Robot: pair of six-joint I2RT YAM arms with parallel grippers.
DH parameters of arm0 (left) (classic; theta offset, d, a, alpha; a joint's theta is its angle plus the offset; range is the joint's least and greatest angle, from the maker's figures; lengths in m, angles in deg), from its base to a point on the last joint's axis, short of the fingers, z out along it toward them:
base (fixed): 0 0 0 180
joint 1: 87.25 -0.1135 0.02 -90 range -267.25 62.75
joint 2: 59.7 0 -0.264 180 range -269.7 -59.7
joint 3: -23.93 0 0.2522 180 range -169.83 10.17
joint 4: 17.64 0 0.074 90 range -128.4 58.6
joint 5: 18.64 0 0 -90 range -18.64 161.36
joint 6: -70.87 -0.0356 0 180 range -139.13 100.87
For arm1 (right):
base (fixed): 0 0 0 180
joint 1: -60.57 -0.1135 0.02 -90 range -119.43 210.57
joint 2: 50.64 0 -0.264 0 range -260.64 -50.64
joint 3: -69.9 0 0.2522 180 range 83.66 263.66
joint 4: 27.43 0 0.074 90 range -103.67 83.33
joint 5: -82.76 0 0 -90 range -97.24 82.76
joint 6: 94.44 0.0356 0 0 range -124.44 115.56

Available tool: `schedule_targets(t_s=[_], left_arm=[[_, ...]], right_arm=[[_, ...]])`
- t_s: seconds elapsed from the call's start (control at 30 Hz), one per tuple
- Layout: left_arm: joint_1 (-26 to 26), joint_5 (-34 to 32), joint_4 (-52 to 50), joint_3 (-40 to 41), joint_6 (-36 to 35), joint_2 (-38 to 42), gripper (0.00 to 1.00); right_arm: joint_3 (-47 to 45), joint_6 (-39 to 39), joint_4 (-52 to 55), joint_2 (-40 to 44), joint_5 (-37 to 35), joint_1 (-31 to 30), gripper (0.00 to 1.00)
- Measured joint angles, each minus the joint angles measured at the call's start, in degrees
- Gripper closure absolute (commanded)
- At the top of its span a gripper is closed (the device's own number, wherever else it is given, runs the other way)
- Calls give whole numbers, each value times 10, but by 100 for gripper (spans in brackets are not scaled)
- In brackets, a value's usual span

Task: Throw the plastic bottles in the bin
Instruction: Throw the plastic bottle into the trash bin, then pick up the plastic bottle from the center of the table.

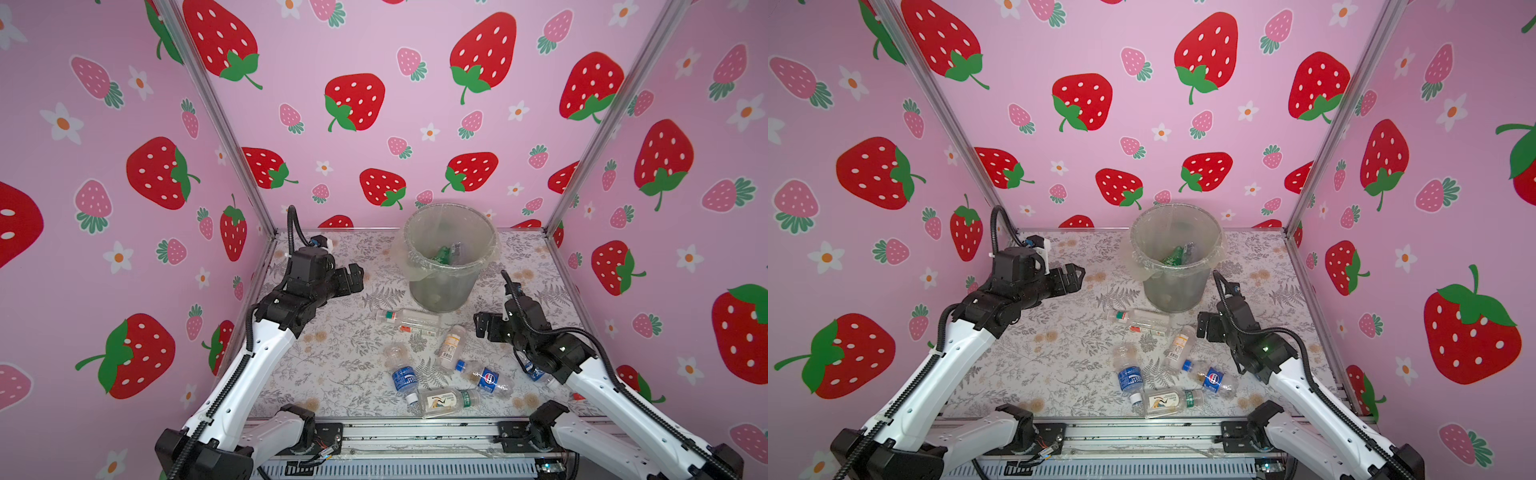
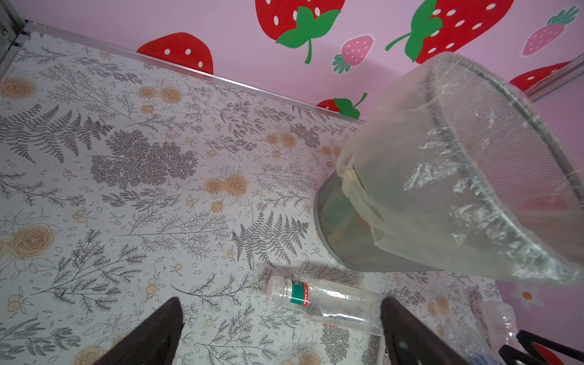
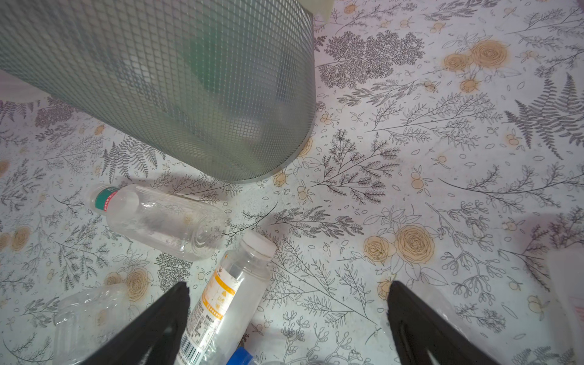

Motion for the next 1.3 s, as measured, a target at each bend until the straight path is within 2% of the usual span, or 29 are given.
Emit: schedule_targets(t_s=[0.4,0.7,1.13,1.3], left_arm=[[-8,1,-30,5,17,-8,1],[-14,11,-31,5,27,-10,1],[-32,36,-43,5,31,-31,1],[-32,37,-45,5,31,-32,1]], right_arm=[[0,51,-13,-94,52,0,1],[-38,106,-43,-104,95,-2,1],[-53,163,-85,-150,100,-51,0],[-59,179,-112,-184,102,-65,5]])
